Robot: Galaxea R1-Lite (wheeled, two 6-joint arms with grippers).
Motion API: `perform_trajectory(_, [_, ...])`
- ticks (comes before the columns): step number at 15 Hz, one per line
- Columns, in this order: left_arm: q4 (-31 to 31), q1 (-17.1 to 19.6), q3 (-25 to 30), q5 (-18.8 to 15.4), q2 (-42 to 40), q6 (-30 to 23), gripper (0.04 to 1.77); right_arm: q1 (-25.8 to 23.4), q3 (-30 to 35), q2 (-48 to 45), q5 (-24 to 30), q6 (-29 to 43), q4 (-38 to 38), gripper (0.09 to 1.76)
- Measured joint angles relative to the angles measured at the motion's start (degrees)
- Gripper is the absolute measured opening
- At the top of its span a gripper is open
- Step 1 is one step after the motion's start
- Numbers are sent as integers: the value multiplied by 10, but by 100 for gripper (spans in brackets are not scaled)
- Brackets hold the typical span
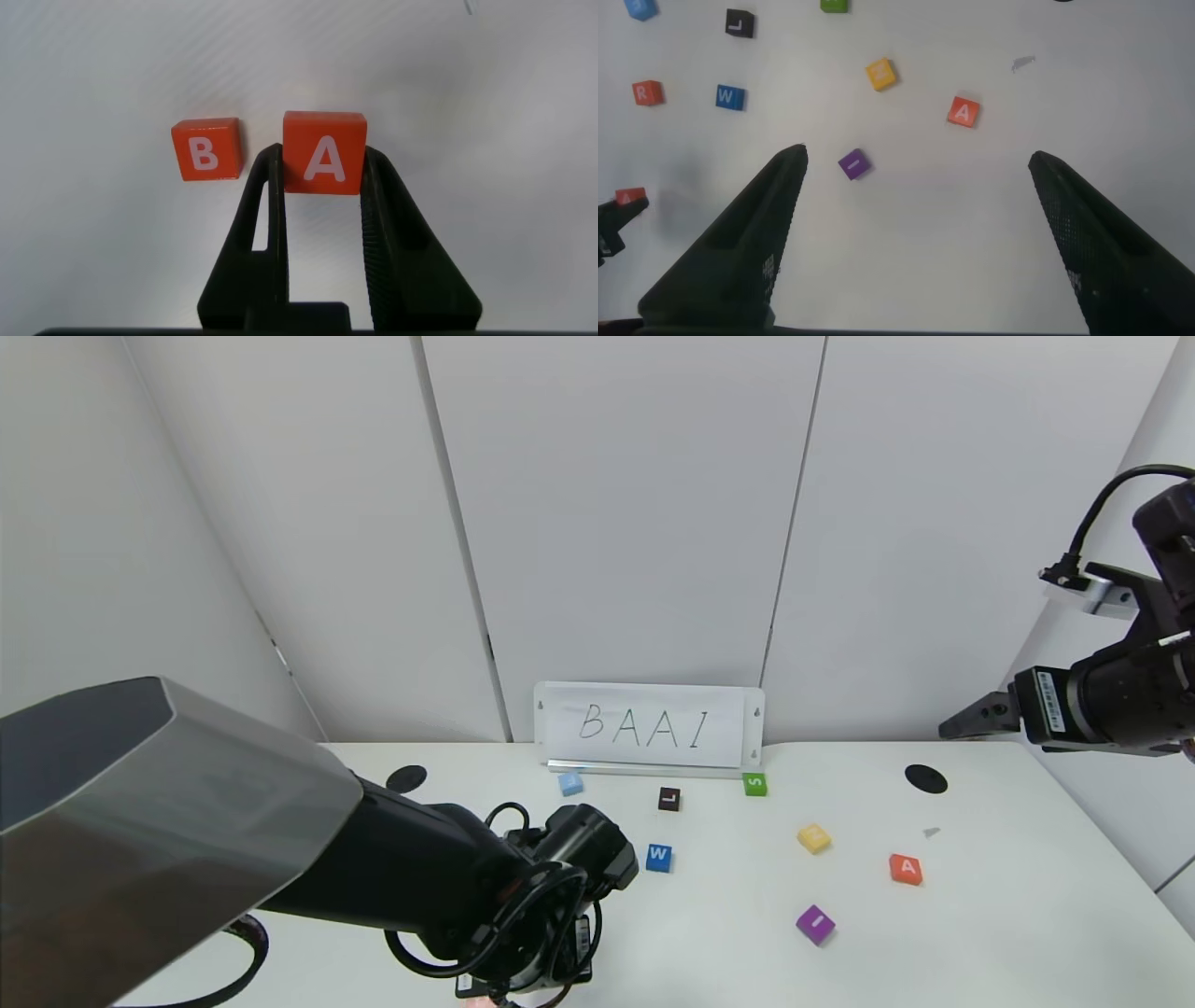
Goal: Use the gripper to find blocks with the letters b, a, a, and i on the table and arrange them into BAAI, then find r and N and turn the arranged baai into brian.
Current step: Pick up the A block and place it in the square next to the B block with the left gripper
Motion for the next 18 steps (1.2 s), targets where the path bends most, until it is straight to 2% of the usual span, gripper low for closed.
perform_trajectory(5, [-10,-4,23,-3,-1,0,51,0,0,-1,0,0,0,171])
perform_trajectory(12, [-14,-9,-10,-7,32,-2,51,0,0,0,0,0,0,171])
perform_trajectory(18, [-12,-14,-17,-7,50,-1,51,0,0,0,0,0,0,171])
